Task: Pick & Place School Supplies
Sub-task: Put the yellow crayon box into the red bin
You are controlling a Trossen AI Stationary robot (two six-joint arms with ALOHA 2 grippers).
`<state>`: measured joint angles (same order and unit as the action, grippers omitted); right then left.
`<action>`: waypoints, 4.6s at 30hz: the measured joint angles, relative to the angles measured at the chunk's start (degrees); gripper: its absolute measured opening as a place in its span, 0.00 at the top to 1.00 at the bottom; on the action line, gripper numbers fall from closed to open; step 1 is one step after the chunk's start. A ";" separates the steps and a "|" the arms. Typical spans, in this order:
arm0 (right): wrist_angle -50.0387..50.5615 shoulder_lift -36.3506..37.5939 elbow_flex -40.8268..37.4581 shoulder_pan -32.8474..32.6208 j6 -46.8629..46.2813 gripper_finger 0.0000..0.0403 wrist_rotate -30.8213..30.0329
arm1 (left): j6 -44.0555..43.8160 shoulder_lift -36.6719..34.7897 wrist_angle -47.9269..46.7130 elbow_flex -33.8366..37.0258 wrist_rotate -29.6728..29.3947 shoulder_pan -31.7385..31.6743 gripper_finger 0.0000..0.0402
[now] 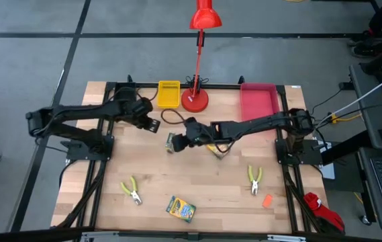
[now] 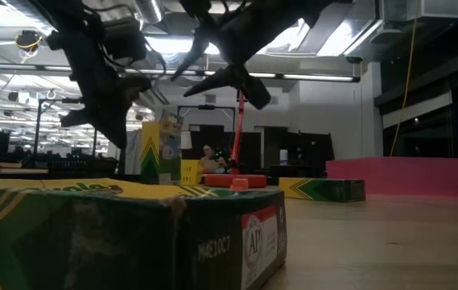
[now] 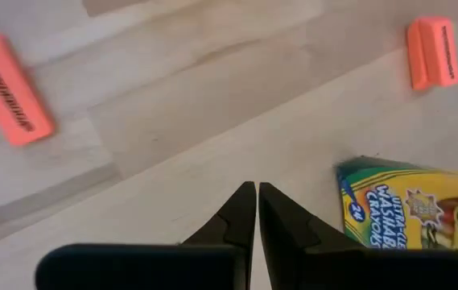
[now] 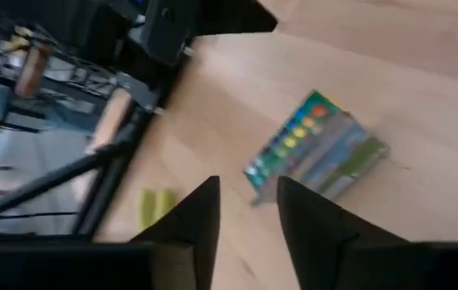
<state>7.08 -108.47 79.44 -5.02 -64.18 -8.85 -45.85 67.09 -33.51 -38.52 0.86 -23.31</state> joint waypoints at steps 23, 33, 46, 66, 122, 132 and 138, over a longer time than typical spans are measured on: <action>-0.84 -2.60 0.09 4.72 -6.34 0.57 5.23 | 3.19 -3.71 0.48 0.00 -3.08 0.09 0.96; -1.96 -7.09 3.00 5.47 -4.75 0.61 8.71 | 4.07 -3.69 0.63 0.00 -2.80 0.00 0.96; 1.08 -8.02 5.07 5.47 -0.89 0.84 10.37 | 4.07 -3.69 0.30 0.00 -2.40 0.00 0.96; 4.72 -2.89 5.14 2.39 6.17 0.87 8.18 | 4.05 -3.69 0.32 0.00 -1.20 1.66 0.96; 48.27 23.34 5.11 -13.42 12.58 0.59 -22.23 | -46.21 20.17 15.44 0.02 -42.21 63.93 0.64; 48.70 27.54 5.11 -14.55 10.51 0.59 -23.31 | -38.12 31.28 26.16 -0.01 -59.38 66.19 0.65; 49.80 28.33 5.11 -15.50 8.47 0.59 -22.98 | -34.98 39.41 30.40 -0.12 -57.11 62.40 0.60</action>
<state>56.88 -80.13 84.55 -20.52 -55.70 -31.82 -80.83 106.49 -3.11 -38.64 -56.25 39.09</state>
